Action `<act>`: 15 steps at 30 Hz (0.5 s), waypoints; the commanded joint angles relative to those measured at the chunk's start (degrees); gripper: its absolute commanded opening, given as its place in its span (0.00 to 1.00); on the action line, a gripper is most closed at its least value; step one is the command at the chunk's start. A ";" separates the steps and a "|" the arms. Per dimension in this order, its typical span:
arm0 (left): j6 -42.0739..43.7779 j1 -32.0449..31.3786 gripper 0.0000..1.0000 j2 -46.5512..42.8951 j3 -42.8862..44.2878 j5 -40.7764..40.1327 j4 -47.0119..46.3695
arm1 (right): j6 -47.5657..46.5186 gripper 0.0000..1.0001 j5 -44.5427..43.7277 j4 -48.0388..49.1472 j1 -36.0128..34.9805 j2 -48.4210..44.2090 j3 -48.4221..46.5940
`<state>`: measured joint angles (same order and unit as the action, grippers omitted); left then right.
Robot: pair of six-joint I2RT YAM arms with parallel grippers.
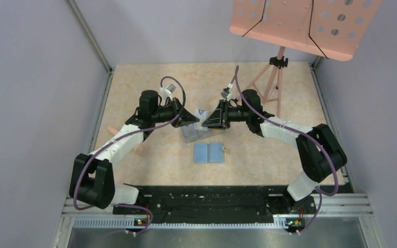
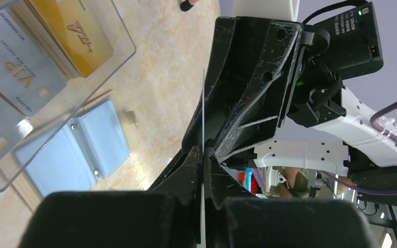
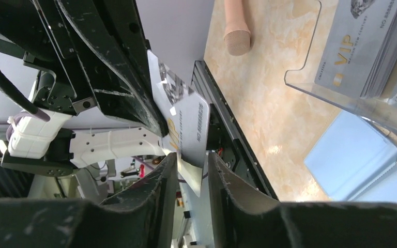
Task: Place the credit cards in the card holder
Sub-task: Pick up the card holder from the storage box.
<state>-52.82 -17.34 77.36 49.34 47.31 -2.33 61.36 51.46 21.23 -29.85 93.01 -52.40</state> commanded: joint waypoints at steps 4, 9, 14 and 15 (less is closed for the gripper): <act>-1.10 -0.67 0.00 -2.77 -1.42 2.96 -5.14 | 4.25 0.38 -1.20 12.10 -0.58 -2.99 1.29; -1.15 -0.67 0.00 -3.29 -1.70 2.68 -4.56 | 11.81 0.35 -1.33 23.95 0.46 -2.76 5.71; -0.98 -0.66 0.00 -3.34 -2.31 1.86 -3.80 | 12.29 0.18 -1.19 24.50 0.62 -3.20 7.50; -1.01 -0.67 0.00 -3.09 -2.40 1.98 -3.74 | 12.22 0.18 -1.47 24.47 0.65 -3.41 7.83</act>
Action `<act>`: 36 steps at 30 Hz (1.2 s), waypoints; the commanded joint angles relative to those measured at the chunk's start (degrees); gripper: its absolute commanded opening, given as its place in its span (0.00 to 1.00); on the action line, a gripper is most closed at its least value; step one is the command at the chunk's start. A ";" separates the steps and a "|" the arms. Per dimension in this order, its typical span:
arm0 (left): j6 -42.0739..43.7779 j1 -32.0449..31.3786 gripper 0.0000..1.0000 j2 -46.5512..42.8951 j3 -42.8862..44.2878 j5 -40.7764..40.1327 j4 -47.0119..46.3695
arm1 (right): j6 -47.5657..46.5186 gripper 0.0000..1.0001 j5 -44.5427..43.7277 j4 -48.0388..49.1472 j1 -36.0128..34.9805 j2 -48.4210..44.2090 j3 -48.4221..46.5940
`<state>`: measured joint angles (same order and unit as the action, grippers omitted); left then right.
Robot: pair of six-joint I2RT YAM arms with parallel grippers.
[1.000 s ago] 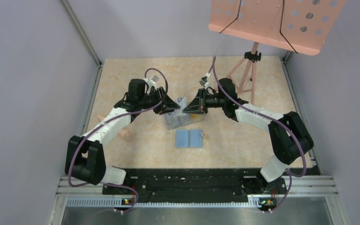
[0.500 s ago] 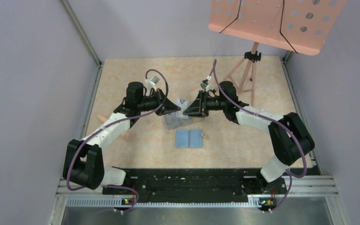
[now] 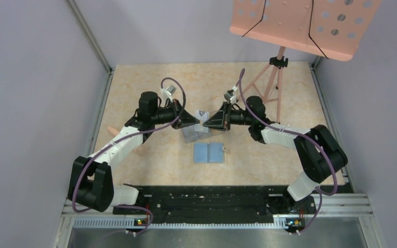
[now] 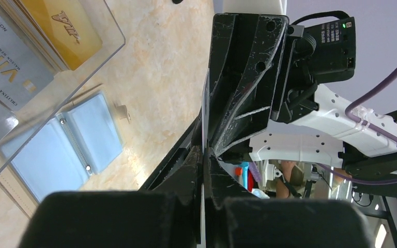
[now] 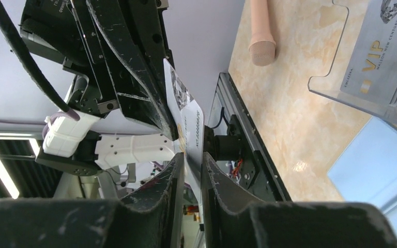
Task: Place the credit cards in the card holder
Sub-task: Pick up the card holder from the storage box, then insert the credit card into the card holder.
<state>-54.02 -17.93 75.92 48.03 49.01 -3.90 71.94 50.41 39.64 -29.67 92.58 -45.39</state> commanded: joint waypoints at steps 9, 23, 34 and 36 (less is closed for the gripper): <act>1.17 -0.08 0.00 -2.17 -1.78 0.33 -0.38 | 7.04 0.22 -0.34 17.28 0.44 -1.18 2.15; 3.07 -0.08 0.12 -3.20 -2.15 -1.38 3.32 | 6.93 0.00 1.01 16.85 0.46 -0.82 3.47; 8.28 -1.47 0.34 -5.26 -10.89 -12.91 16.52 | -15.99 0.00 -2.02 -16.13 0.47 -9.69 9.36; 9.61 -2.92 0.29 -5.46 -11.78 -18.79 20.09 | -16.92 0.00 -2.53 -17.36 0.51 -10.76 11.73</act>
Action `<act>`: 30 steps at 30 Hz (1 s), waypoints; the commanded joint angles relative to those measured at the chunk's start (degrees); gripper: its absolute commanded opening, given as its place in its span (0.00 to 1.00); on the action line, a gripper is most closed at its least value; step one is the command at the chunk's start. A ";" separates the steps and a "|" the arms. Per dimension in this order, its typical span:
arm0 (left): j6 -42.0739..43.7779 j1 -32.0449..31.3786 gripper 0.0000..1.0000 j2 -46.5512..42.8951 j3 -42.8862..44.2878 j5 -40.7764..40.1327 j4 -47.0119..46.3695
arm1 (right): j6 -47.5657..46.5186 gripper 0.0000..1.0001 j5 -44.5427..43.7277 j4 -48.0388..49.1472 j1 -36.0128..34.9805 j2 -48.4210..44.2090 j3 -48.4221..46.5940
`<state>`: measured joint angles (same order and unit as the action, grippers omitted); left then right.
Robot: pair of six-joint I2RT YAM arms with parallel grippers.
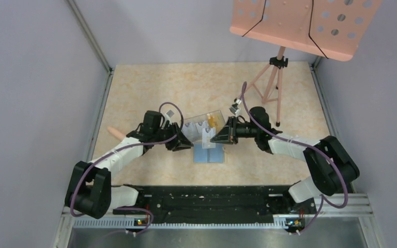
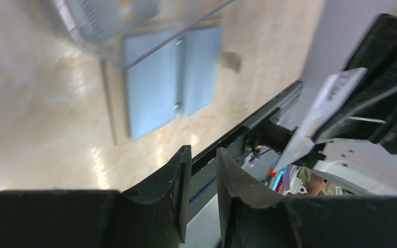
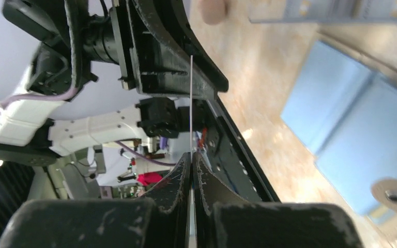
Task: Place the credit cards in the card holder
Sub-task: Insert the credit card into the card holder.
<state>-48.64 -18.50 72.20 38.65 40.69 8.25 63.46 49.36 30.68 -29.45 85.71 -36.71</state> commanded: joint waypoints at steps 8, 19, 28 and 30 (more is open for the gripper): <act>4.03 -4.83 0.11 1.63 -4.32 -20.49 8.64 | -10.62 0.00 -3.04 -8.20 0.23 0.48 7.08; 7.14 -6.42 0.00 12.53 0.28 -22.22 6.86 | -12.52 0.00 -4.37 -6.12 0.27 9.79 1.82; 7.93 -6.88 0.00 16.15 2.19 -21.71 7.19 | -13.90 0.00 -4.28 -5.09 0.23 14.75 0.25; 8.11 -6.90 0.00 16.39 2.53 -21.62 7.46 | -14.22 0.00 -4.20 -4.56 0.26 15.63 0.17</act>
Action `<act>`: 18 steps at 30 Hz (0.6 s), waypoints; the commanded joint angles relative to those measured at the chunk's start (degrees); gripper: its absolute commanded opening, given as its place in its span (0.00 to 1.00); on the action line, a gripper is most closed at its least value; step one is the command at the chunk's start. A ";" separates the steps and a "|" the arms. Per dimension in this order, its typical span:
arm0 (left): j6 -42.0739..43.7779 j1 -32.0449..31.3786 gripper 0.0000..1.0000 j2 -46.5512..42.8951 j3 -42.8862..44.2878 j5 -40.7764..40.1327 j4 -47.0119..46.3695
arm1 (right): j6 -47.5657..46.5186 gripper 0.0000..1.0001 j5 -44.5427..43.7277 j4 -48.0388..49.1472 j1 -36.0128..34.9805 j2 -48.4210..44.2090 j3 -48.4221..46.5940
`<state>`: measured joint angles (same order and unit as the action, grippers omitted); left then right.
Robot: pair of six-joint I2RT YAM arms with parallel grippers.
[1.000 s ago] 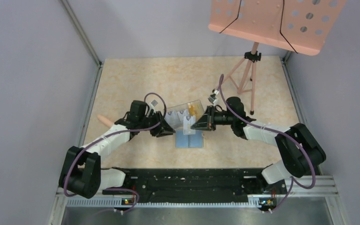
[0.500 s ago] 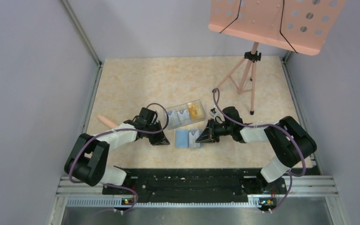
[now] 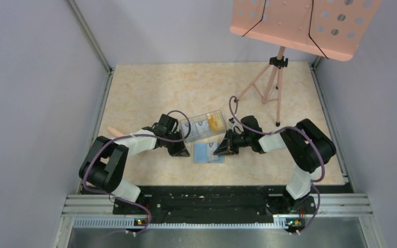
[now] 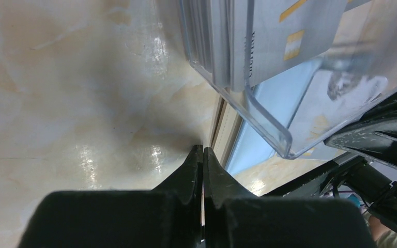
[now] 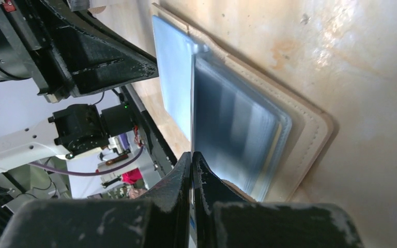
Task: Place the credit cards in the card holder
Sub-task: Insert the credit card into the card holder.
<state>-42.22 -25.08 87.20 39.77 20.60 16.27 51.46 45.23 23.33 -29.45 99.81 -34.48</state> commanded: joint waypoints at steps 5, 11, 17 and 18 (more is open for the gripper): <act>2.46 -0.50 0.00 2.99 2.24 -0.72 0.02 | -2.73 0.00 0.21 4.46 -0.03 3.61 -2.12; 2.82 -0.97 0.00 3.97 2.35 -0.13 0.22 | -2.52 0.00 0.07 6.88 -1.48 5.11 -2.27; 2.90 -1.75 0.00 5.00 2.33 -0.03 0.16 | -1.81 0.00 -0.43 8.96 -2.63 7.24 -2.63; 2.88 -1.85 0.00 5.05 2.33 0.04 0.19 | -1.65 0.00 -0.57 9.48 -2.74 7.38 -2.57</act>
<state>-40.71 -25.82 89.95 42.02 22.26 16.25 50.85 45.87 29.23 -30.37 105.30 -35.22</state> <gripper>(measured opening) 0.010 0.006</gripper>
